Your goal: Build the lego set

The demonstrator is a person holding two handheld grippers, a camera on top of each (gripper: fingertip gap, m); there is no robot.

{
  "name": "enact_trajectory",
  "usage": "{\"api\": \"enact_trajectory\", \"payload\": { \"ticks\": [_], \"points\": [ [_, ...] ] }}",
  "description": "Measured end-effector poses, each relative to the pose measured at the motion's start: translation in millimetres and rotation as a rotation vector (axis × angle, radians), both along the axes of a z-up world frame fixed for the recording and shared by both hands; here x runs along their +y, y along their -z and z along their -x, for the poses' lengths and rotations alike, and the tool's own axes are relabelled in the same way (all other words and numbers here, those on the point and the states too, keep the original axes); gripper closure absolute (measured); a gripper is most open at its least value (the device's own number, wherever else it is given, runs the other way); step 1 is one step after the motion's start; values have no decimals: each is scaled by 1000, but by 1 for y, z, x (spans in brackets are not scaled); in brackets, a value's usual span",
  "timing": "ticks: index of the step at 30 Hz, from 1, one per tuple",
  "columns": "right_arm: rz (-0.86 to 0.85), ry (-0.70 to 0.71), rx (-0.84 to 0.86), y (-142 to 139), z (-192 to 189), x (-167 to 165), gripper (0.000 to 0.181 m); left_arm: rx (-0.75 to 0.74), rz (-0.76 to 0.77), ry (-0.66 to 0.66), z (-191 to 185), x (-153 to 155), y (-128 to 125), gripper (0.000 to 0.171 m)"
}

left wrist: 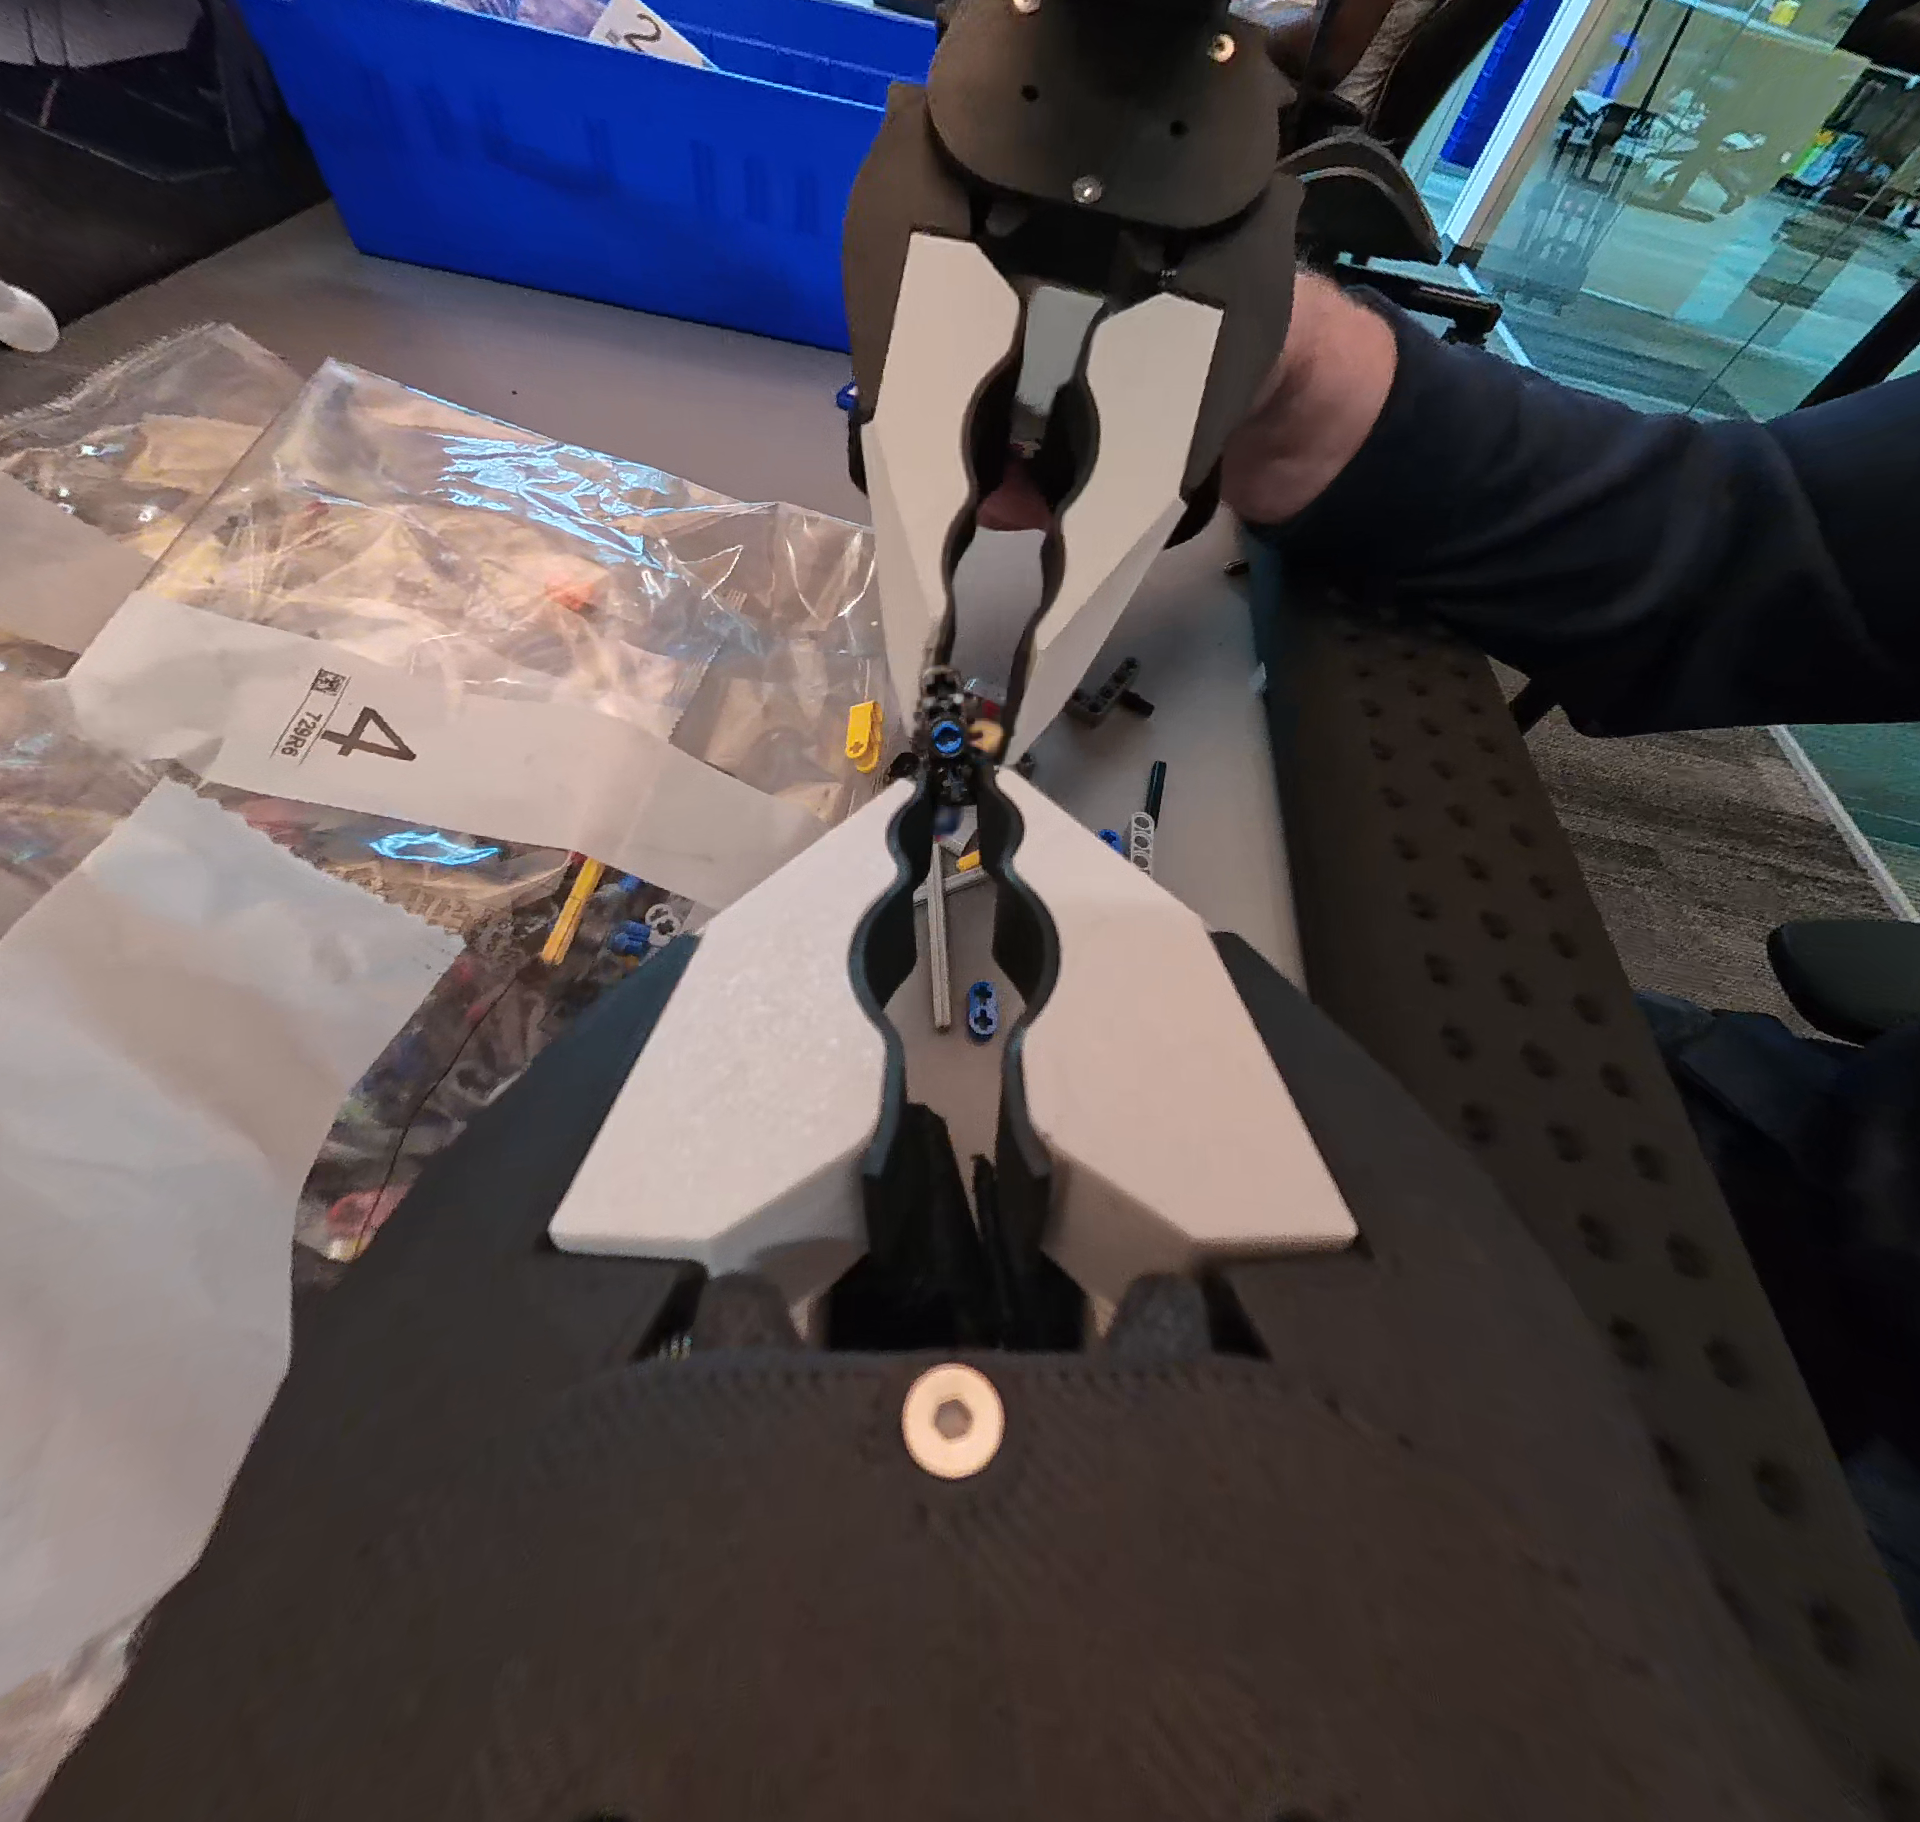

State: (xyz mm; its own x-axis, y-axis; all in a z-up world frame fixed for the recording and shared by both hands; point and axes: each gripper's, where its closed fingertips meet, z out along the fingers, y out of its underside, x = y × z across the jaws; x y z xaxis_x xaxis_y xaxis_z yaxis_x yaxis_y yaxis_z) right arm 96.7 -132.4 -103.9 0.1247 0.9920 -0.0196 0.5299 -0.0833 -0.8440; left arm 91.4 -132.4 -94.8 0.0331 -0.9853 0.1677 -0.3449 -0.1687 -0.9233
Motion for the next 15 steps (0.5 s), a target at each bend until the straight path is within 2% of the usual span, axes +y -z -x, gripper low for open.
{"api": "enact_trajectory", "payload": {
  "ticks": [3, 6, 9, 12, 15],
  "points": [
    [15, 24, -44, 8, -3, 3, 153, 5, 15, 5, -1, 0, 3, 164],
    [52, 12, 25, 0, 2, 1, 149, -18, 9, 14, -4, -2, 0, 164],
    [82, -5, 73, -4, 8, -1, 151, -17, -9, 18, -8, -5, 0, 164],
    [101, -28, 124, -11, 10, -4, 163, -8, -24, 13, -10, -4, 1, 165],
    [42, -30, 112, -14, 9, -4, 165, -23, -42, 16, -10, -5, -2, 165]
  ]
}}
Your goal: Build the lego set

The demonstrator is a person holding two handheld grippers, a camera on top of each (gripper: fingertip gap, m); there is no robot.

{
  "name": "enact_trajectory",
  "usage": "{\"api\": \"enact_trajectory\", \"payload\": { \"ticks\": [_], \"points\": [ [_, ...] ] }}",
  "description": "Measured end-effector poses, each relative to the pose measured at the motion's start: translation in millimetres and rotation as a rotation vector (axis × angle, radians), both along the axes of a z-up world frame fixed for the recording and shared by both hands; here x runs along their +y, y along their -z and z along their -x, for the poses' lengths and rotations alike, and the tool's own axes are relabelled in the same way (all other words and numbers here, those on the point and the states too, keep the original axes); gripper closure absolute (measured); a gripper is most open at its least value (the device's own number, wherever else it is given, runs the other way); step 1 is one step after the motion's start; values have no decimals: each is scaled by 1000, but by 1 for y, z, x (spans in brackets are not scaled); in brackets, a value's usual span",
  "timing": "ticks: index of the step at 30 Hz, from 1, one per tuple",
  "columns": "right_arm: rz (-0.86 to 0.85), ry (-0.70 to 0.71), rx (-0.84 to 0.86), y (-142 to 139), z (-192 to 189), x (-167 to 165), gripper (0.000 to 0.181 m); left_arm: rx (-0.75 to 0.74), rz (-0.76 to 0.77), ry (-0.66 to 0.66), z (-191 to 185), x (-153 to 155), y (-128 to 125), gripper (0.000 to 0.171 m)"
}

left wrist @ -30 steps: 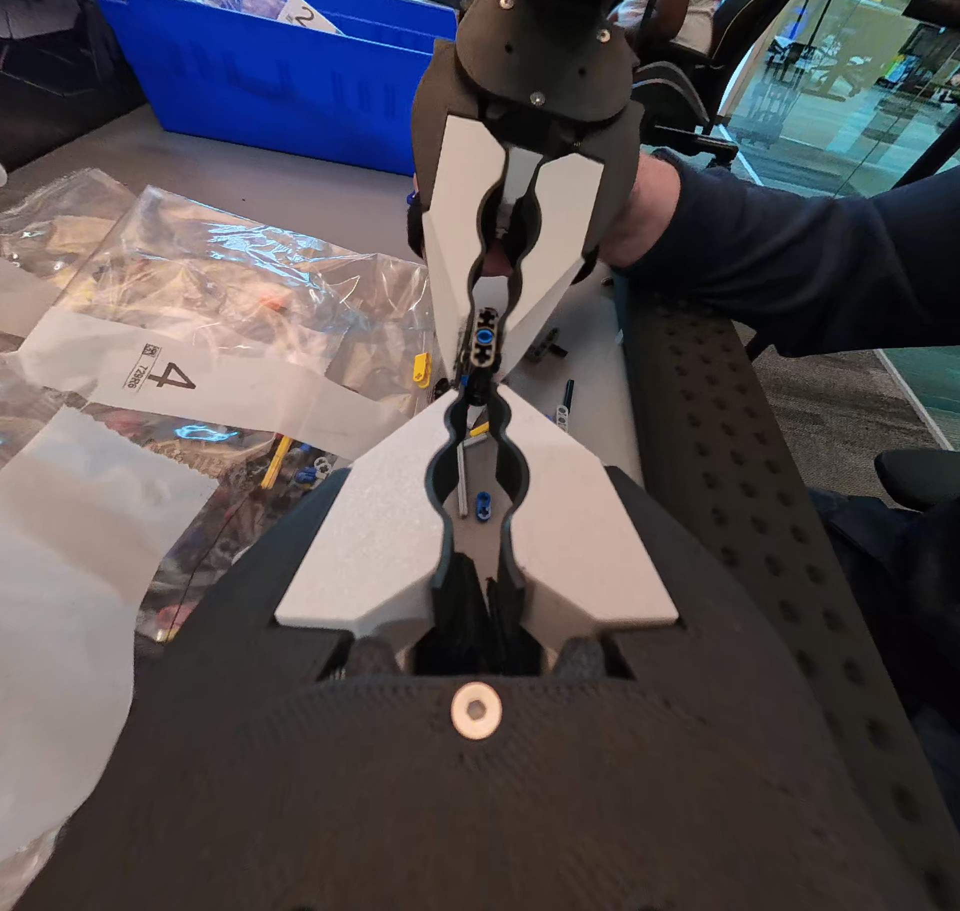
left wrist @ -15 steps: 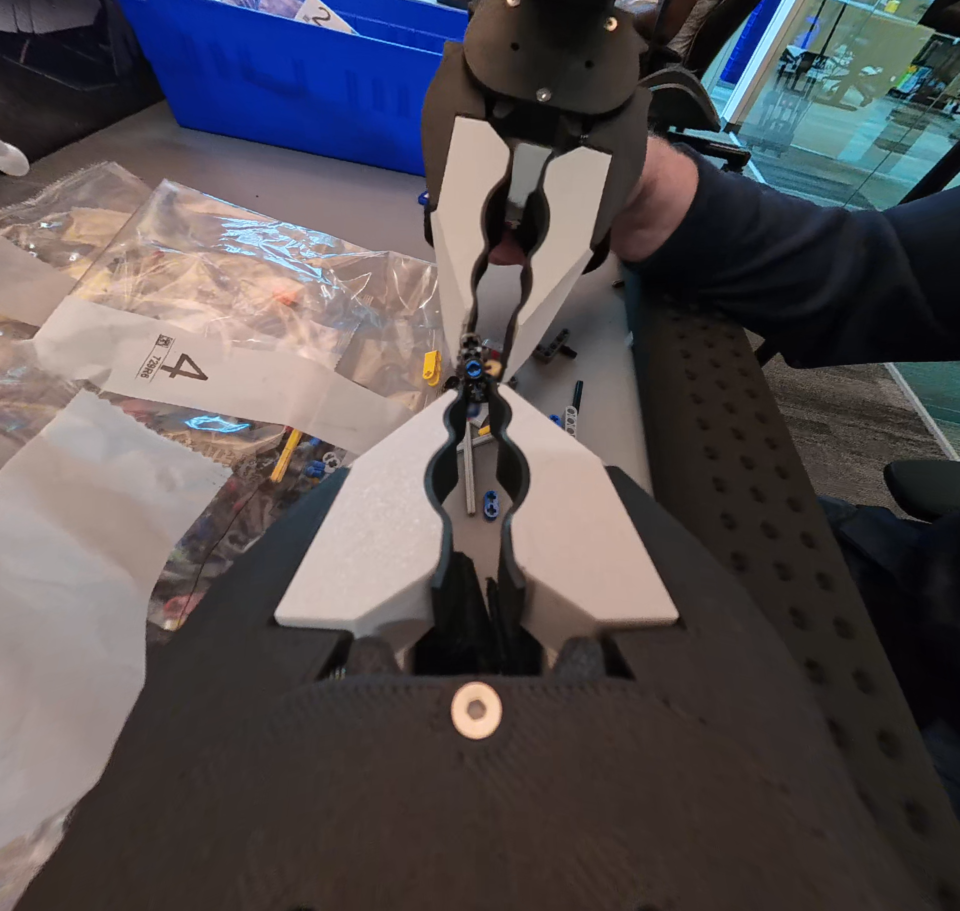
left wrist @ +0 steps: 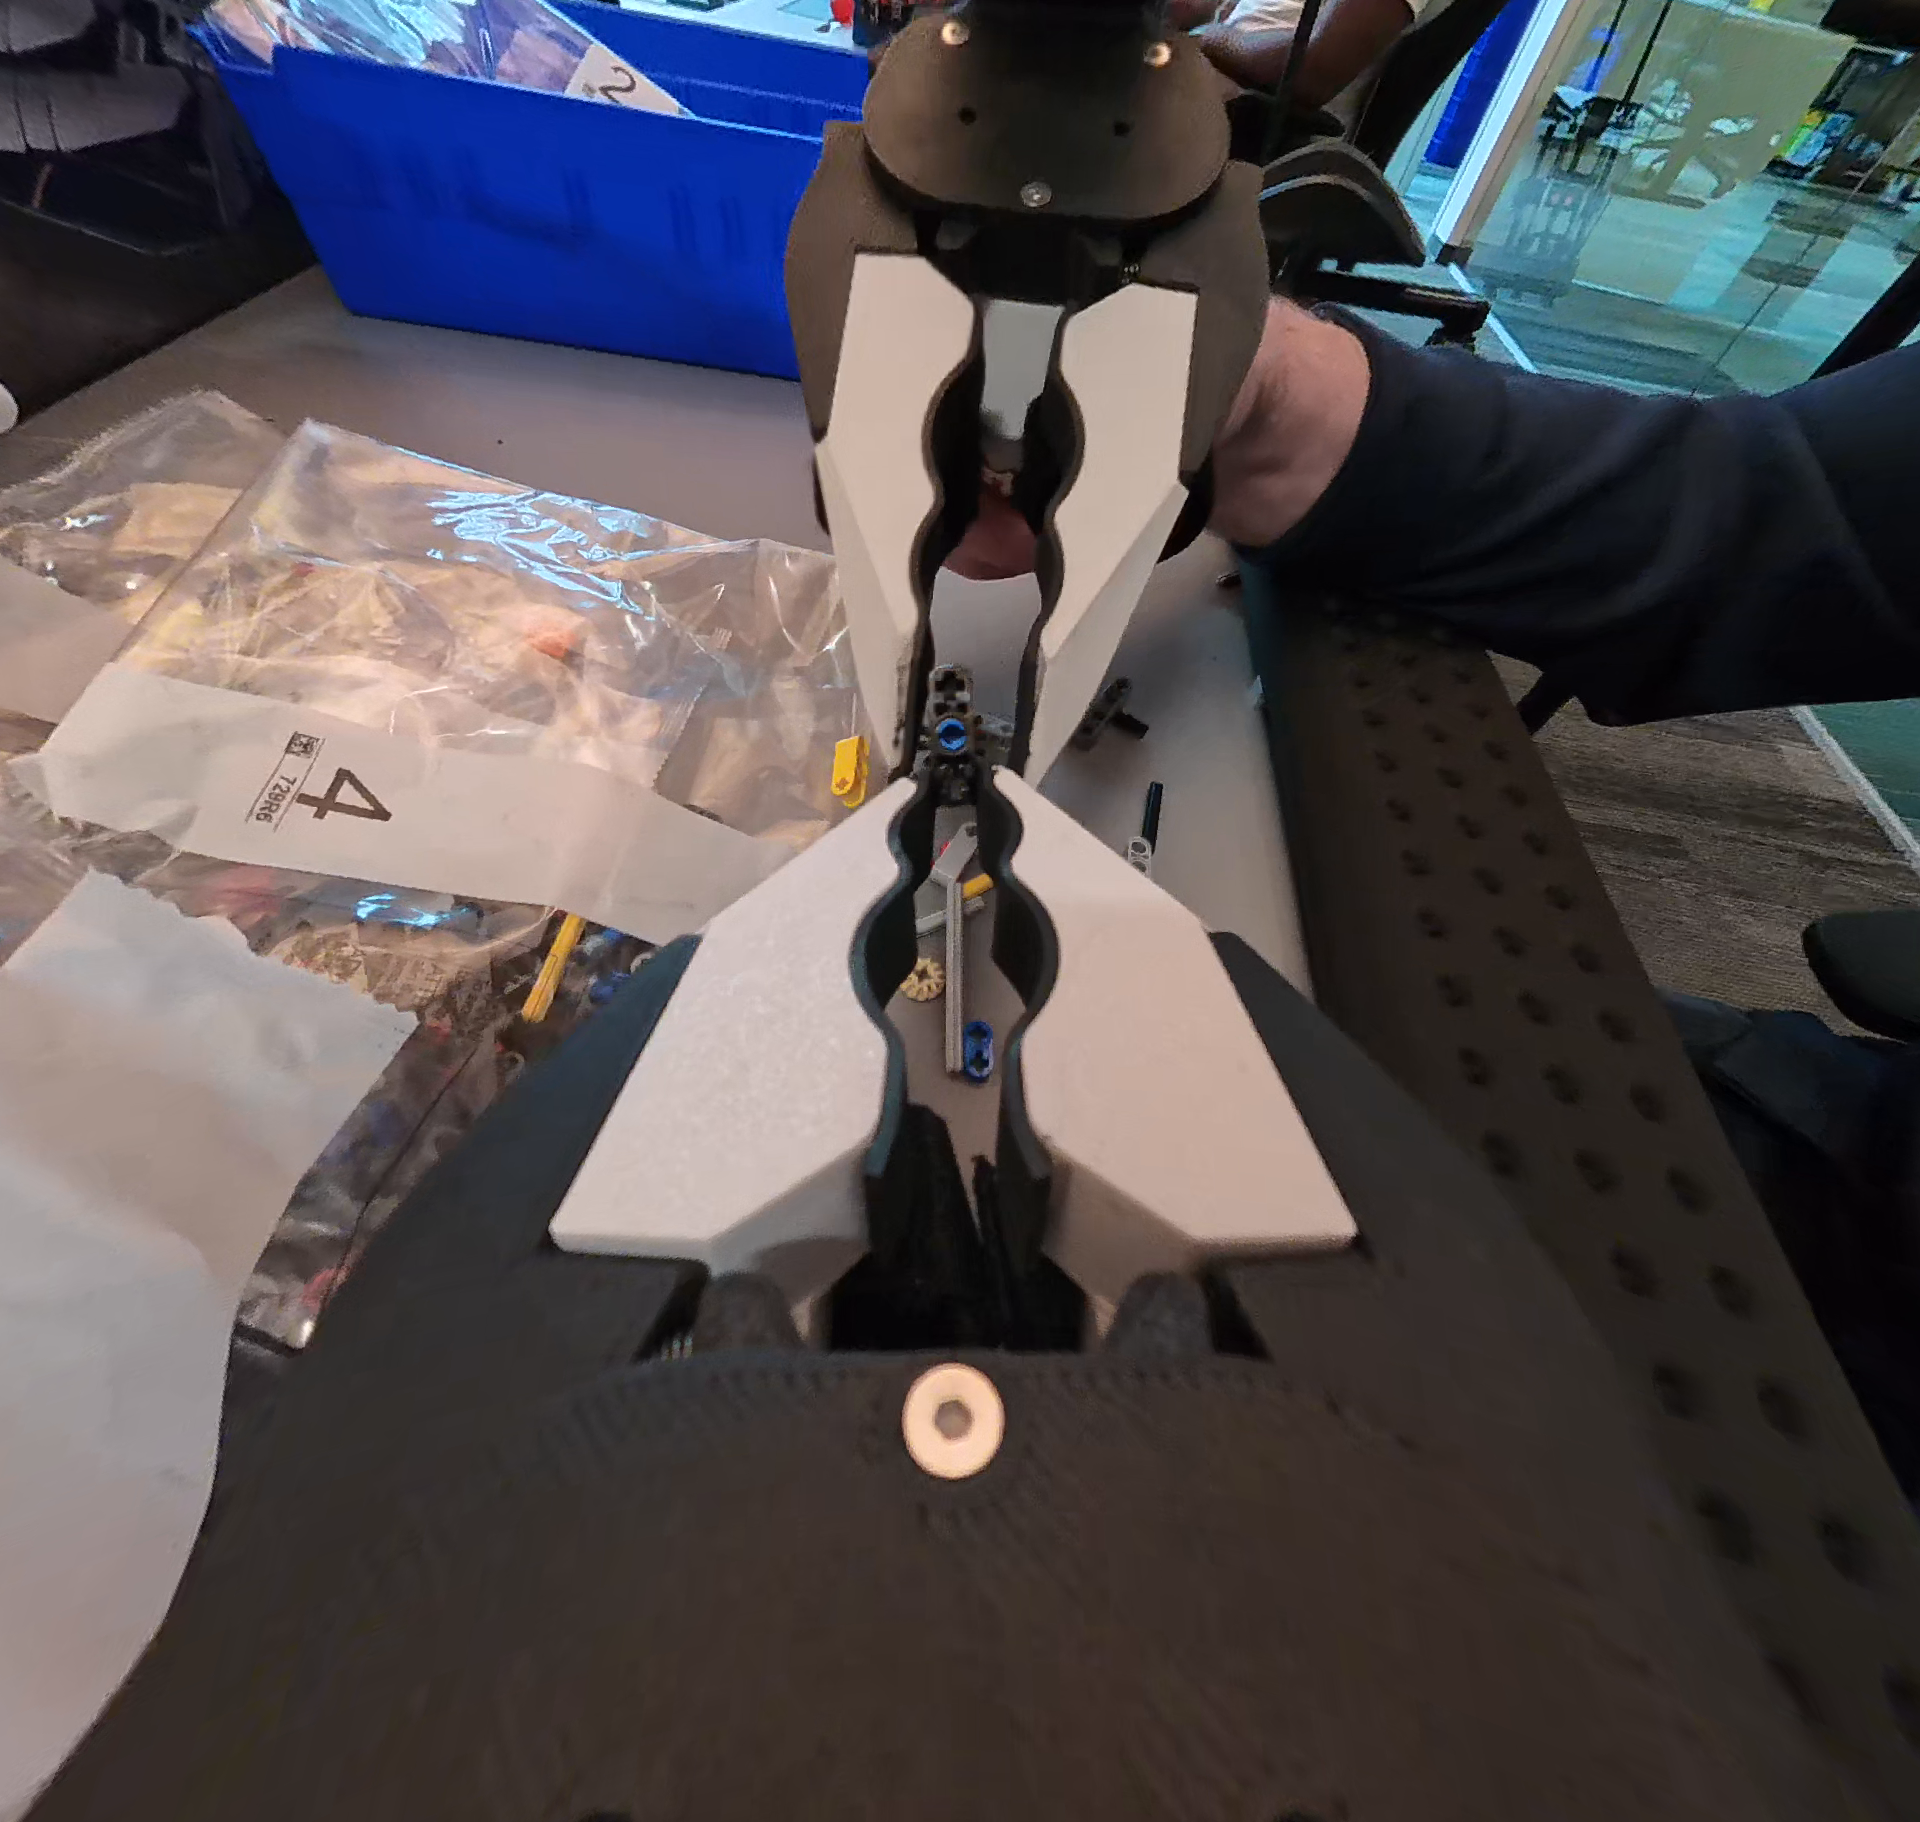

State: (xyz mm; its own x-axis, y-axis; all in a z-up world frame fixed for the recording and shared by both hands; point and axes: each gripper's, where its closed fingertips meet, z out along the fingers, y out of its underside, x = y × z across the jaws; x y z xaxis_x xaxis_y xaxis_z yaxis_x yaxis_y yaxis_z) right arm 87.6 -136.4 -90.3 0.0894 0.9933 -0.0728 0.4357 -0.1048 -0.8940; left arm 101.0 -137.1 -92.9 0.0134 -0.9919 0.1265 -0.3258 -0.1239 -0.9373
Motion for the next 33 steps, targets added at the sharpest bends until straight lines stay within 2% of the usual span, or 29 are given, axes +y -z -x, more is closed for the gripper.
{"api": "enact_trajectory", "payload": {
  "ticks": [10, 16, 22, 26, 30, 33],
  "points": [
    [144, -56, 136, -16, -4, -5, 171, -75, -20, 36, 0, -7, -14, 165],
    [203, -46, 198, -24, -4, -4, 171, -69, -70, 32, -1, -8, -14, 165],
    [169, -25, 167, -20, -2, -2, 171, 28, -159, 12, -4, -6, 1, 167],
    [120, -22, 123, -17, -3, -2, 171, 37, -169, 10, -4, -6, 3, 166],
    [137, -5, 116, -15, -6, 1, 171, 26, -201, -22, -3, -1, -3, 152],
    [140, 8, 117, -16, -7, 3, 171, 17, -228, -38, -3, 0, -6, 151]
  ]
}}
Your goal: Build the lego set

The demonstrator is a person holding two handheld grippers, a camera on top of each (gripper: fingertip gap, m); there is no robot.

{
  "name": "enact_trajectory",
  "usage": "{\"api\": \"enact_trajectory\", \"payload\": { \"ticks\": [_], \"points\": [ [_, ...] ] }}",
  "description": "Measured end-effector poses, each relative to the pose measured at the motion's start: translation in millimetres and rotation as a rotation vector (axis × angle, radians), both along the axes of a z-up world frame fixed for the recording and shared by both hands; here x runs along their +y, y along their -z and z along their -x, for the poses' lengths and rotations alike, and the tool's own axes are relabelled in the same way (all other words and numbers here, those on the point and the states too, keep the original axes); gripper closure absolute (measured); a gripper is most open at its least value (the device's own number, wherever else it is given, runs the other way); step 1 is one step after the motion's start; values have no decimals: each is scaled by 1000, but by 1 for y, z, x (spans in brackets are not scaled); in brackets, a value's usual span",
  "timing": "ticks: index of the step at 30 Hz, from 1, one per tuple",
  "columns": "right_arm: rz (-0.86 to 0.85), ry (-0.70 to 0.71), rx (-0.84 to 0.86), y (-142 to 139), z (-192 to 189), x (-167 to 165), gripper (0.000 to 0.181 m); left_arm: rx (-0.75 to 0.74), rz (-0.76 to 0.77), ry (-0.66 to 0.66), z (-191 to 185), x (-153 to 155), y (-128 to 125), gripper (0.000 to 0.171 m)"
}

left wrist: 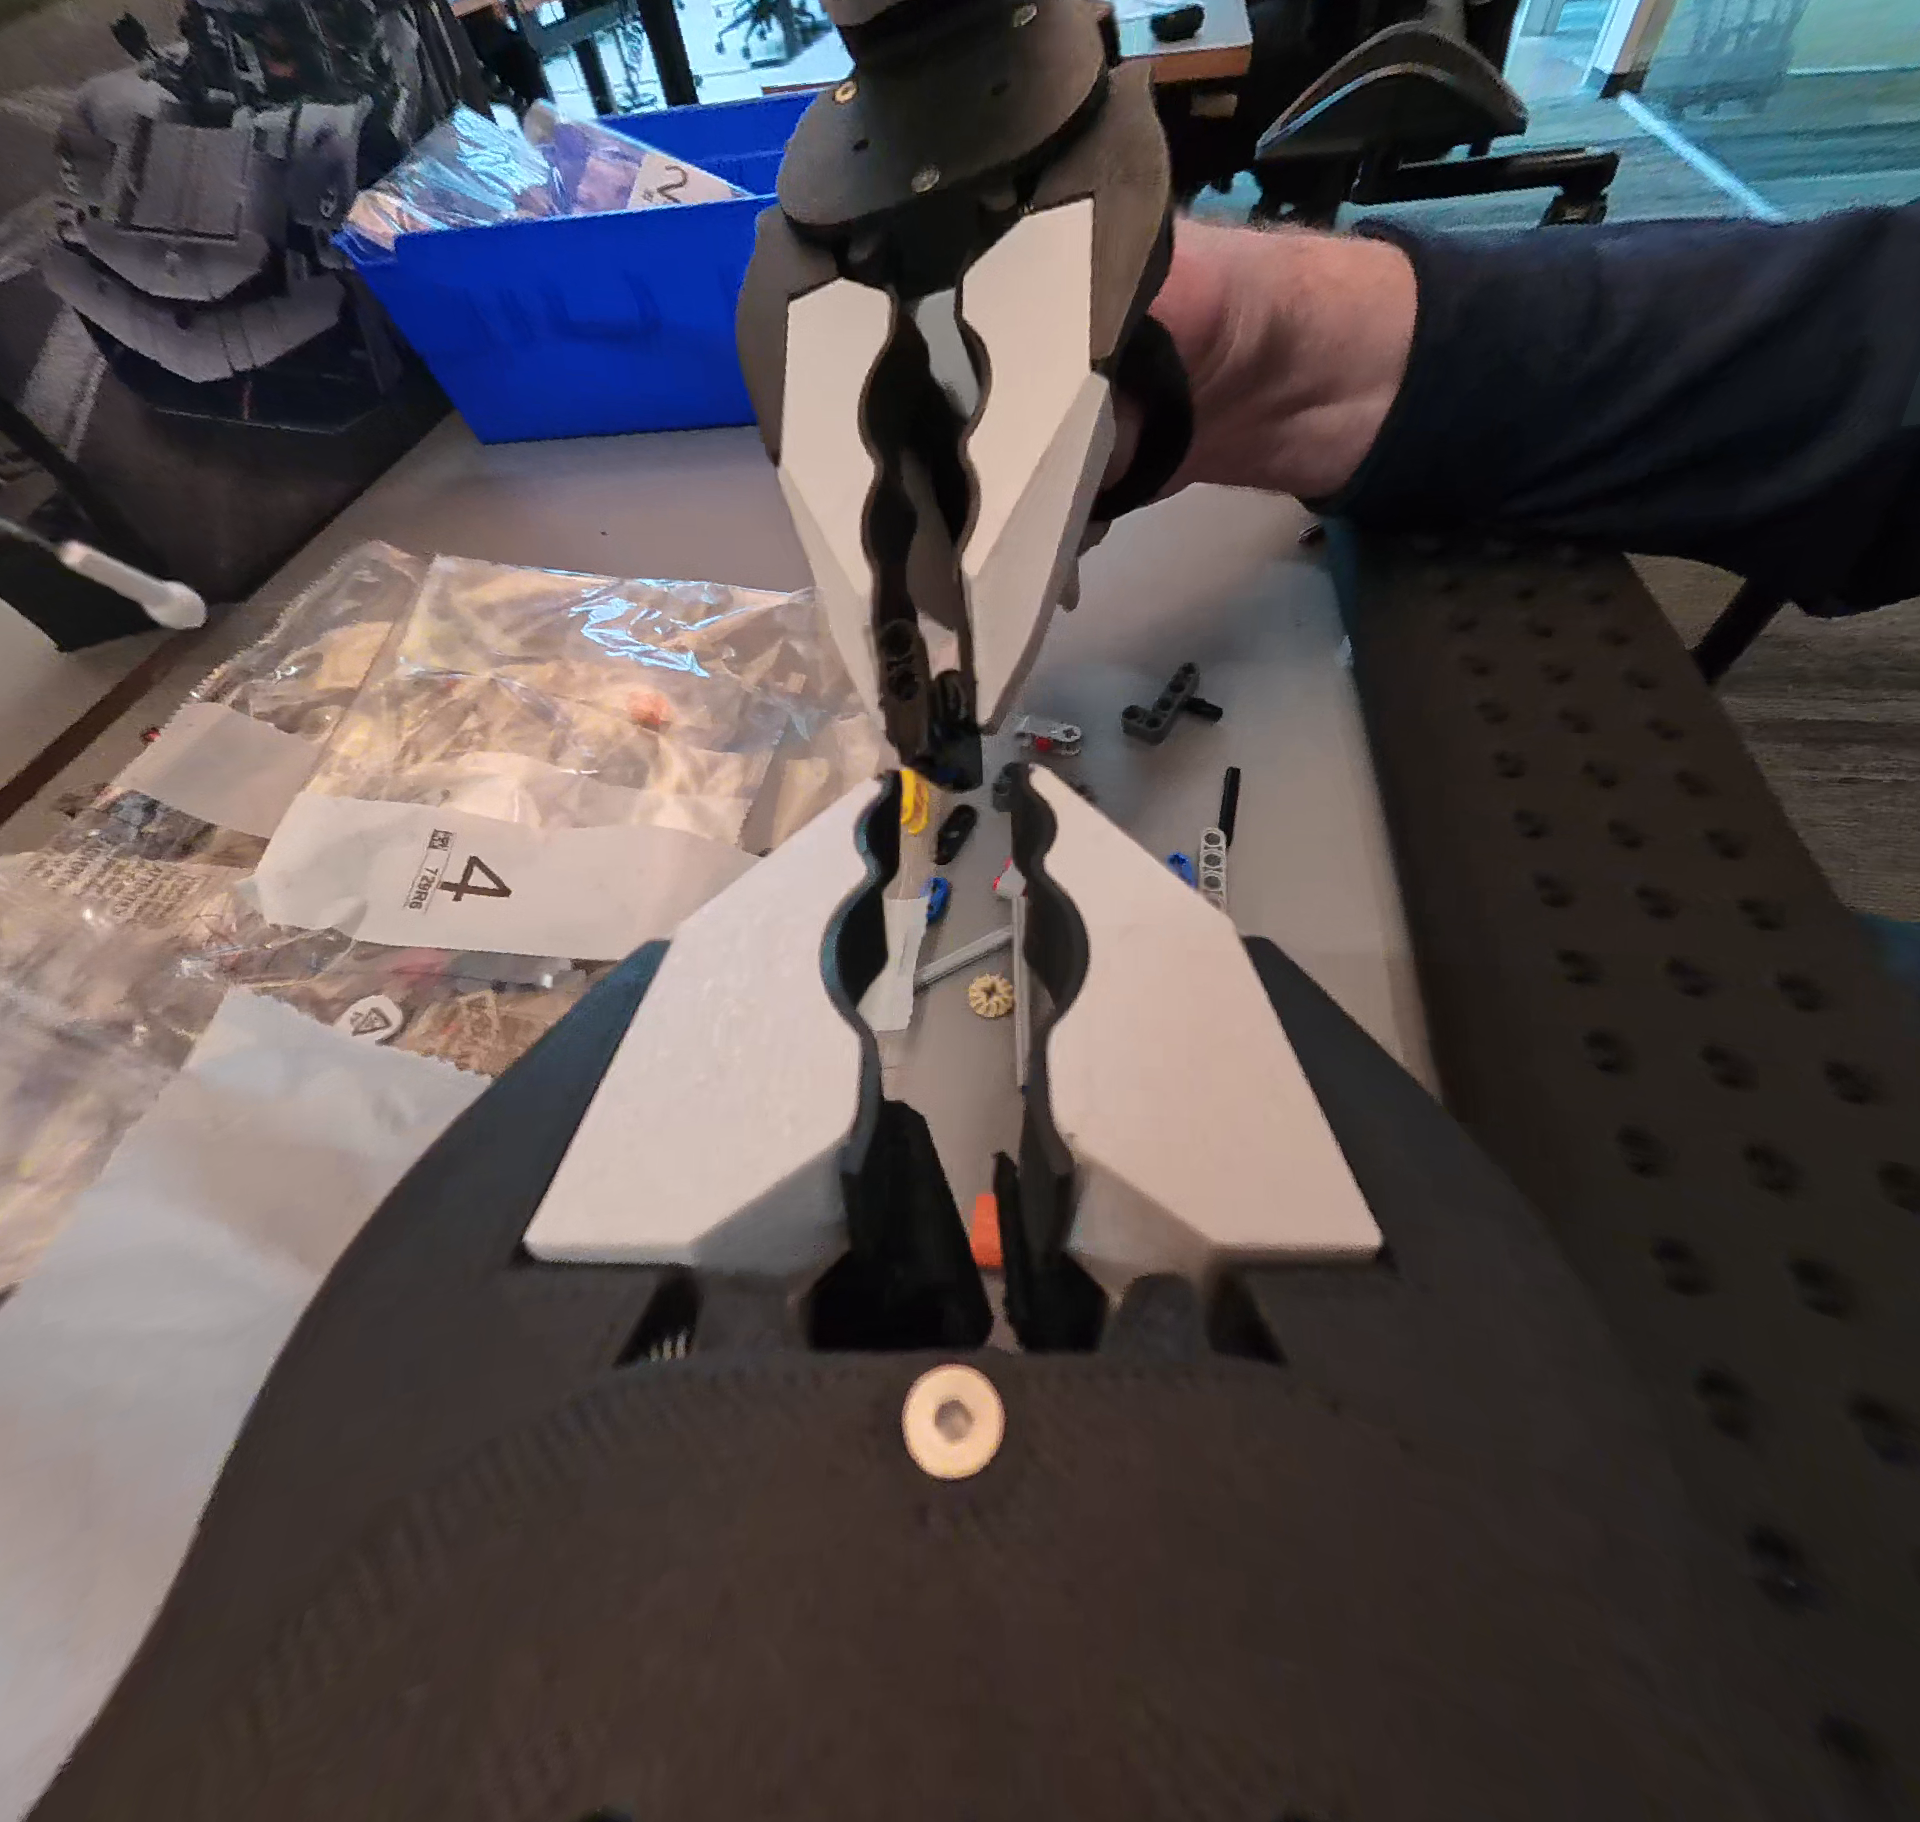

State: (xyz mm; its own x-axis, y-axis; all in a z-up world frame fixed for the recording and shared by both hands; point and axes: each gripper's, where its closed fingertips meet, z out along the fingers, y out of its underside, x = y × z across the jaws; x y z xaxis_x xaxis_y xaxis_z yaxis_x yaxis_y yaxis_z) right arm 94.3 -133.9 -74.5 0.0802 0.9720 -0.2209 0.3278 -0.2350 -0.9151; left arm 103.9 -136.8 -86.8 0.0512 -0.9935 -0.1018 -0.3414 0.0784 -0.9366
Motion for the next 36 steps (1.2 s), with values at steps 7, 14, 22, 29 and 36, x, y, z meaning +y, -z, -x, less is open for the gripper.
{"api": "enact_trajectory", "payload": {
  "ticks": [7, 14, 22, 29, 36],
  "points": [
    [-3, -5, 8, 0, 2, -1, 170, 0, 11, -1, -2, 0, 1, 165],
    [-8, -2, 28, -4, 4, -1, 171, -8, 13, -5, -1, 1, -1, 165],
    [-73, 80, 98, -30, -22, 10, 172, -80, 29, -21, 12, 4, -17, 165],
    [-62, -12, -206, 25, -23, -3, 171, 13, 36, 1, 9, 2, 3, 165],
    [-42, -71, -398, 66, -24, -13, 166, 17, 147, 31, 7, 0, 12, 165]
  ]
}}
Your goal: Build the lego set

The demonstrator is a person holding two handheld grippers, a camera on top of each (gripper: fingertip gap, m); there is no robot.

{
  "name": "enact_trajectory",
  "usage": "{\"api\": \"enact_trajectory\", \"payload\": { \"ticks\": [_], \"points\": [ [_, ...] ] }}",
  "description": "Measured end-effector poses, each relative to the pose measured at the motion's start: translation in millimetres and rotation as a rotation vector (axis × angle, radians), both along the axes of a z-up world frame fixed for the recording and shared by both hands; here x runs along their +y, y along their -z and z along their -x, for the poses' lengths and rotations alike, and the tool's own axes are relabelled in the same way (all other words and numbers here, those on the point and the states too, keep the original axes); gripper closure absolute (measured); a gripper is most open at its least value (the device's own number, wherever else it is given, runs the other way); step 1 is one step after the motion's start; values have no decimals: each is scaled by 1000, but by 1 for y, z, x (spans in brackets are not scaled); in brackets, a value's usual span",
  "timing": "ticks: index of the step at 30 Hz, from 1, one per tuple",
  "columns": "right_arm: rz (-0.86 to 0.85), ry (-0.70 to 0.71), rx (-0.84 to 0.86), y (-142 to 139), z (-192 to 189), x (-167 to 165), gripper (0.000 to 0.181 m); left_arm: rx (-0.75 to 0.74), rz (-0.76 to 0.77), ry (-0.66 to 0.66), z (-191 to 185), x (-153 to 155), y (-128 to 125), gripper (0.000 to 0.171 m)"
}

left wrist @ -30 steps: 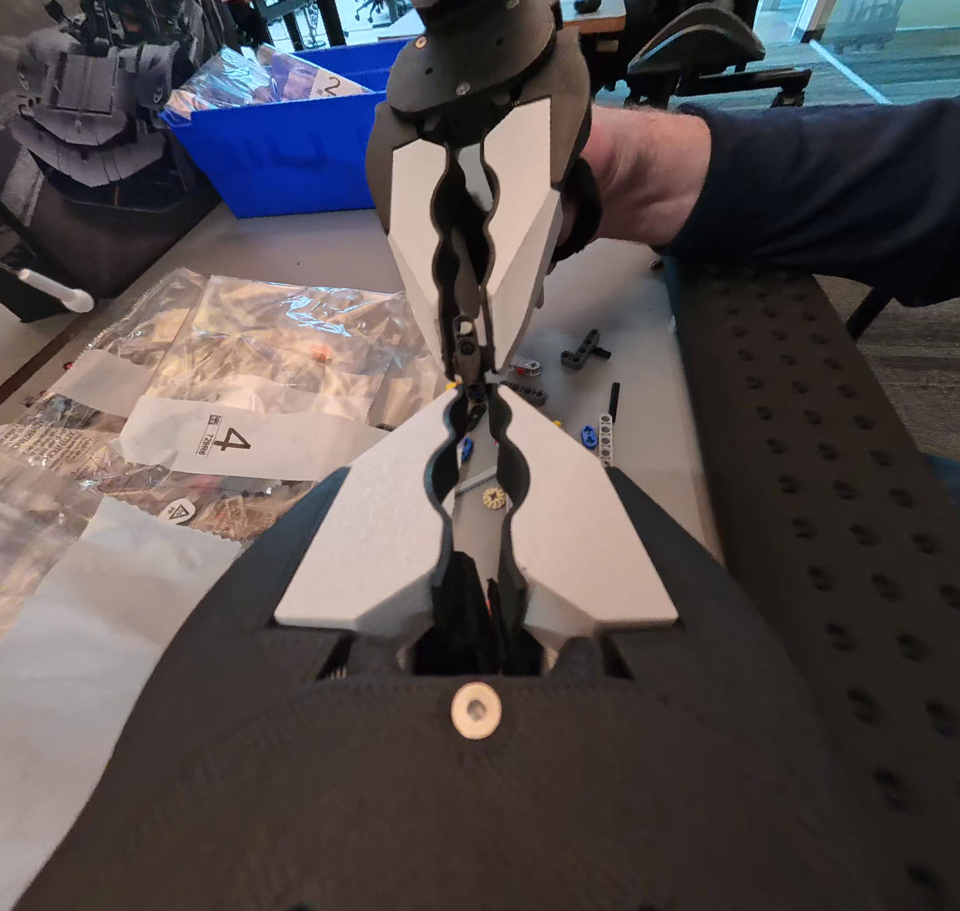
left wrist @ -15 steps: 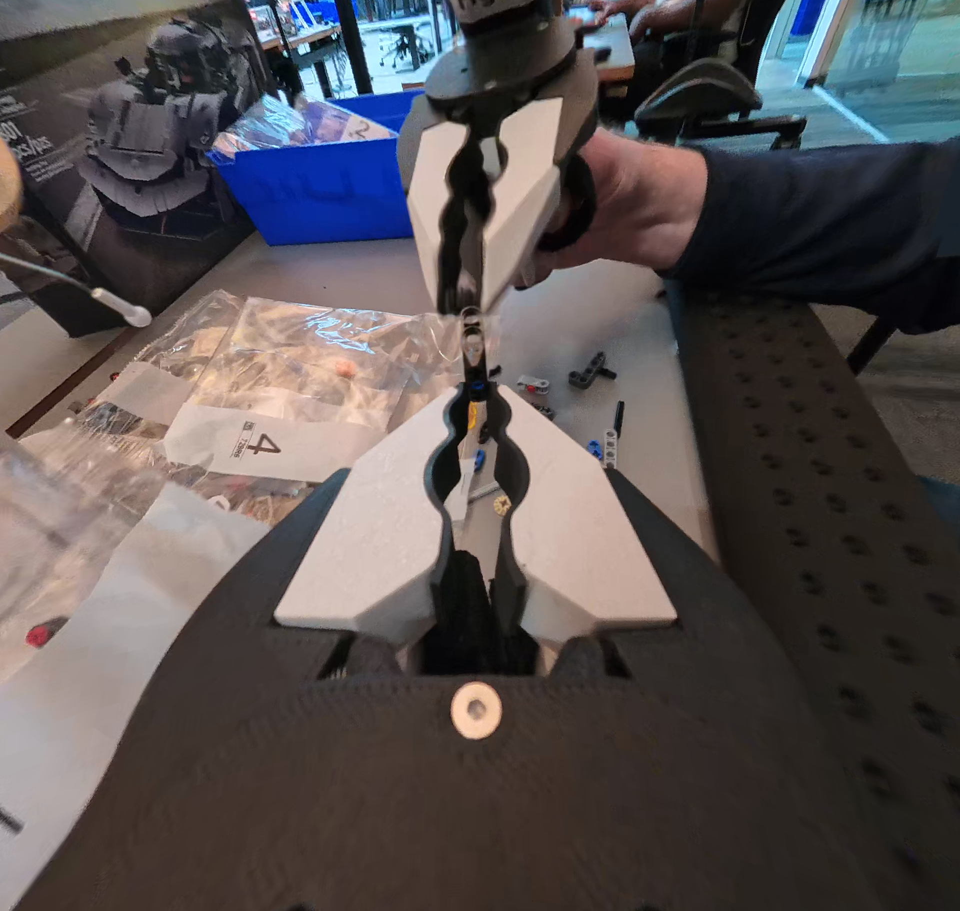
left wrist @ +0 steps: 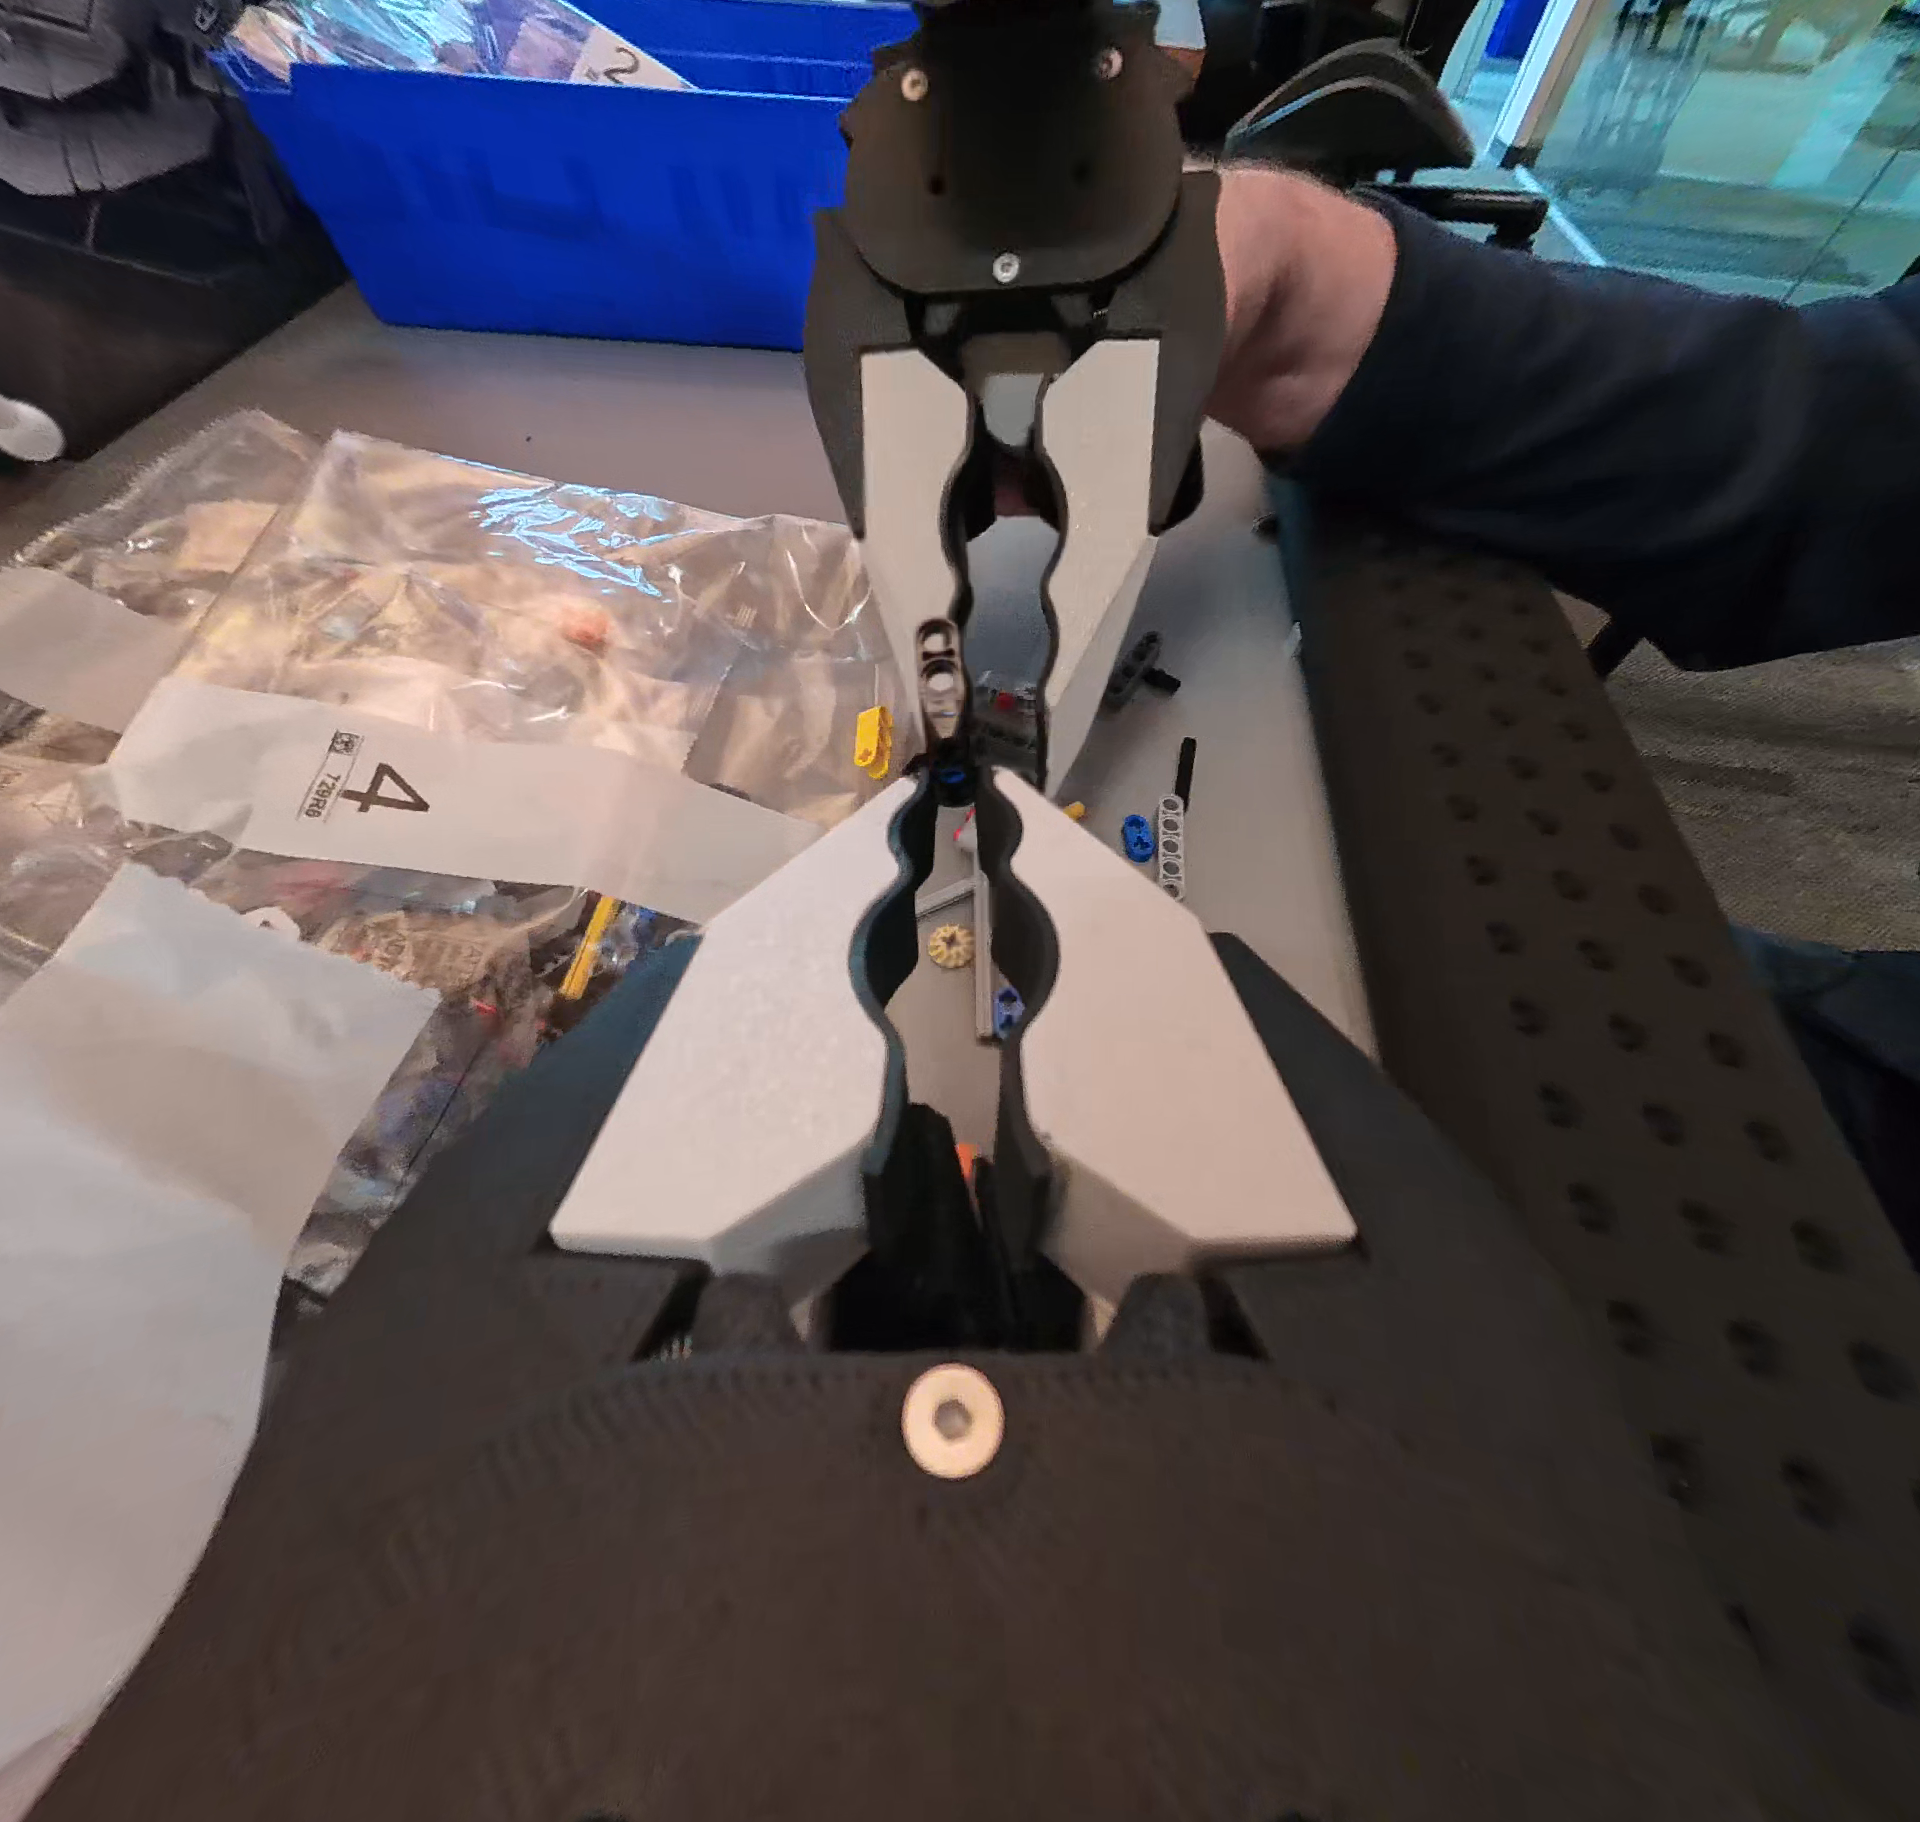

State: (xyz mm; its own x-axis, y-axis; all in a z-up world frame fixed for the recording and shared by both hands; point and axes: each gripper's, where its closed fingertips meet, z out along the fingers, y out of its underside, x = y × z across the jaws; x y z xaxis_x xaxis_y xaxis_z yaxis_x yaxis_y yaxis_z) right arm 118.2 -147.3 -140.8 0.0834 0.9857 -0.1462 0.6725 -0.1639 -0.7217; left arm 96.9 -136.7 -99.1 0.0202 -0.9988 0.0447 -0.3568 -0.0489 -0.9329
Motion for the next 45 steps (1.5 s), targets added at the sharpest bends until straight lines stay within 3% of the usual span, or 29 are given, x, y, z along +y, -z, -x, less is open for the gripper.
{"api": "enact_trajectory", "payload": {
  "ticks": [7, 12, 18, 23, 26, 31, 34, 36, 37, 38, 41, 45],
  "points": [
    [-91, 58, 180, -36, 10, 14, 159, 36, -43, -15, -4, 1, 6, 165],
    [-142, 25, 225, -43, 20, 10, 177, 43, -82, 1, -9, -4, 6, 165],
    [-71, 36, 347, -60, 26, 7, 179, 3, -83, 11, -9, -6, -1, 165],
    [-32, 40, 343, -57, 28, 6, 180, 21, -101, 9, -10, -5, 2, 165],
    [-68, 51, 320, -56, 30, 8, 181, 16, -108, -8, -11, -4, 1, 159],
    [-123, 74, 315, -62, 29, 11, 181, -2, -148, -31, -9, 0, -8, 164],
    [-164, 74, 341, -74, 28, 8, 181, -16, -174, -24, -6, -2, -14, 164],
    [-166, 144, 495, -108, 6, 17, 181, 58, -180, -64, 9, 11, 1, 164],
    [-165, 171, 550, -122, -9, 20, 181, -60, -100, -61, 11, 9, -18, 165],
    [-182, 186, 503, -115, -14, 23, 181, -131, -79, -62, 10, 7, -34, 165],
    [-150, 126, 324, -74, -1, 20, 181, -18, -94, -24, 1, 4, -9, 165],
    [-114, 51, 321, -69, 5, 7, 181, -65, -43, -6, 8, 3, -12, 165]
  ]
}}
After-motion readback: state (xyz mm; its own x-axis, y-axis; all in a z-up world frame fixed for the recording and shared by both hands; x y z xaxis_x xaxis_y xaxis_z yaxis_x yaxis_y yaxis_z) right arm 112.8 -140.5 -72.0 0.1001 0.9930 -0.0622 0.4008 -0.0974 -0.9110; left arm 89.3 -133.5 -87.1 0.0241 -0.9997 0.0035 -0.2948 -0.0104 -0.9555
